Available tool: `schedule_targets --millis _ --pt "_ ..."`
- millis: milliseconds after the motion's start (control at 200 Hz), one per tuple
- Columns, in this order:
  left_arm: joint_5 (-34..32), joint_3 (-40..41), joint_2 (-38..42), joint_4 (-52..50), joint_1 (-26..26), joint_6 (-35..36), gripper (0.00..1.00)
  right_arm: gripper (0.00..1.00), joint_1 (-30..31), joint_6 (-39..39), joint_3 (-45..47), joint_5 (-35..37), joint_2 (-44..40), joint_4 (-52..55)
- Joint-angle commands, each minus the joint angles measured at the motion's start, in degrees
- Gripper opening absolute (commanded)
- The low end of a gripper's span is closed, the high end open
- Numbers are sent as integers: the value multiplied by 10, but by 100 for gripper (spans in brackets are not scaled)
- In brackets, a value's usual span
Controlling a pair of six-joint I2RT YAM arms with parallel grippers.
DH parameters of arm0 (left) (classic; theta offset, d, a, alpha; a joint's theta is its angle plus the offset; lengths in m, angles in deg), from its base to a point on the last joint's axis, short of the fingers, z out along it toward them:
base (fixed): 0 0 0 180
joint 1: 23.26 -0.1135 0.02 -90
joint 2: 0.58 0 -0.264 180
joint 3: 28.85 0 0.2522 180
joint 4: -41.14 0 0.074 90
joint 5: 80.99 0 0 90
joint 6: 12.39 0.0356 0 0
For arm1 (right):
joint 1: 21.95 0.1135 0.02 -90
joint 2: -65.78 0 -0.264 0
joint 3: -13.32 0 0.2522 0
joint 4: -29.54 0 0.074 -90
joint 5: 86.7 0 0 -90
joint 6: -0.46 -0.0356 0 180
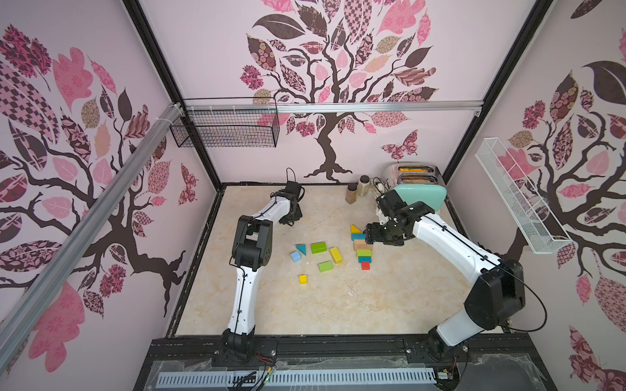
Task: Assemble a carrot with building blocks
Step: Pick up the building block from the center of the board, then place the building block at the center of the board.
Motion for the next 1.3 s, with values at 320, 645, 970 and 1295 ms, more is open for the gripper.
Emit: schedule_targets --millis 320,645,970,1295 --pt "63 93 119 -30 56 -42 35 94 -1 -4 -16 0 -22 0" --pt "71 151 172 -35 123 -90 35 99 0 -6 24 -14 -73 -16" --pt "87 195 182 -13 145 -149 36 99 0 -2 52 -42 -86 -32" --pt "80 167 166 -13 151 -155 37 99 -1 5 48 -45 -81 -33"
